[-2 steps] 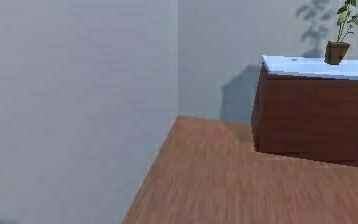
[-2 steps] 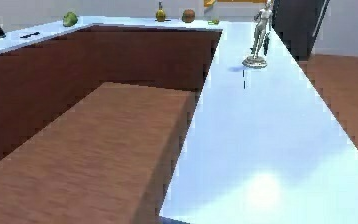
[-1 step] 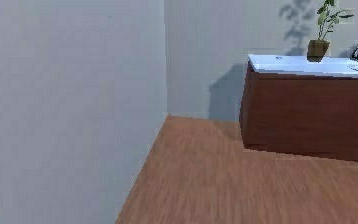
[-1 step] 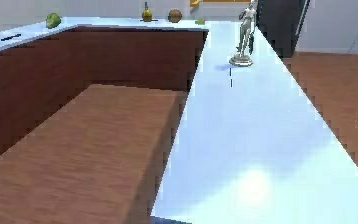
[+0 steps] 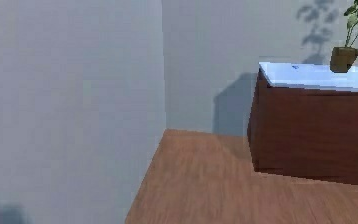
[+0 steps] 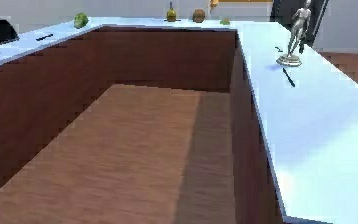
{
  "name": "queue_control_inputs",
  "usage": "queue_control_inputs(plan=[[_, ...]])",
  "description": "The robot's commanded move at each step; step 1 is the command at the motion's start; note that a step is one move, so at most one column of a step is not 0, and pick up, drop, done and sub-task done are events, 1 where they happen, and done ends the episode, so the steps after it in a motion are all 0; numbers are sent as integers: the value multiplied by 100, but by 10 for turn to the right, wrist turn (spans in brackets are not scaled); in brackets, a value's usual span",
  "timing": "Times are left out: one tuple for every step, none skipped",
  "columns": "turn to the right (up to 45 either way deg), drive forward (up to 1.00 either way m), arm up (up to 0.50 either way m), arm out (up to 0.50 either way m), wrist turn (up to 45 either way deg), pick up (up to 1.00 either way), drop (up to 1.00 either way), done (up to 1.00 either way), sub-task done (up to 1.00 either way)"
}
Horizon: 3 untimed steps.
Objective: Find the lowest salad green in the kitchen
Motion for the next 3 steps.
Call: queue_control_inputs(plan=[[450, 0, 0, 0, 0, 0, 0, 0, 0], [270, 0, 0, 0, 0, 0, 0, 0, 0], [0, 30, 0, 0, 0, 0, 0, 0, 0]])
